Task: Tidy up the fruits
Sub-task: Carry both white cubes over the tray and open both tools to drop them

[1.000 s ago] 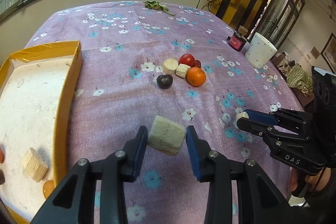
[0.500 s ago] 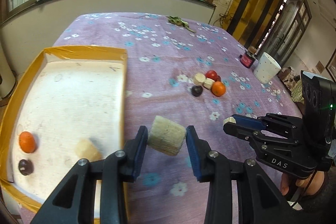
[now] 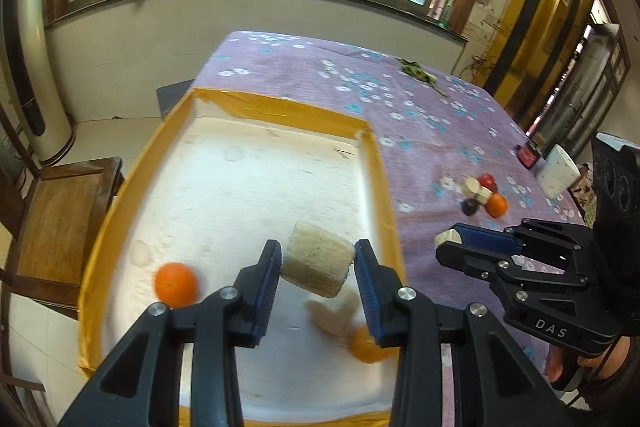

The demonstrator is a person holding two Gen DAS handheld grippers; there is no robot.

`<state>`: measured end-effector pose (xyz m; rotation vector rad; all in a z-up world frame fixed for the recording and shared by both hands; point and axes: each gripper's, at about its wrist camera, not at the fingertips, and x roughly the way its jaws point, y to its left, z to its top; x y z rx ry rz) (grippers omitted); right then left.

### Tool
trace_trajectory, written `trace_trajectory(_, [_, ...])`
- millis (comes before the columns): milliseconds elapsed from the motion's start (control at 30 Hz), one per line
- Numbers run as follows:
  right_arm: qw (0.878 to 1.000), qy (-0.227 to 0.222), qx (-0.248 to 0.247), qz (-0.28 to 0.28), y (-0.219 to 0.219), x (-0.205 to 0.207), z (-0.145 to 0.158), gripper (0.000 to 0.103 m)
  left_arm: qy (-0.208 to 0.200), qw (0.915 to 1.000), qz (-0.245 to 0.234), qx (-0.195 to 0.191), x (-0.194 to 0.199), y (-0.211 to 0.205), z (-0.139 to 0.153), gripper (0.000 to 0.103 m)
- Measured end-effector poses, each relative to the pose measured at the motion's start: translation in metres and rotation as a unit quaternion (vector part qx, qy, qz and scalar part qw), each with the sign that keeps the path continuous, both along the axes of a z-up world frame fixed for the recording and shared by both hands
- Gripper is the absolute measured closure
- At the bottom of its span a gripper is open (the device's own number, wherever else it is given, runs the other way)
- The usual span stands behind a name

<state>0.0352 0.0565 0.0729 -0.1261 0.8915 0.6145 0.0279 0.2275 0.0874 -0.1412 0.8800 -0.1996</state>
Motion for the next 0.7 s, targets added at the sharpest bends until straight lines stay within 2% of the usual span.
trace_trajectory(300, [0.999,0.017,-0.015,0.031,0.054,0.034,-0.019,0.083,0.019,0.9986,0.045,0.020,0.035,0.047,-0.017,0.063])
trace_trajectory(700, [0.996,0.037,-0.058,0.054,0.083,0.050,-0.052,0.083,0.065,0.9959,0.058,0.022,0.069,0.066,-0.048,0.063])
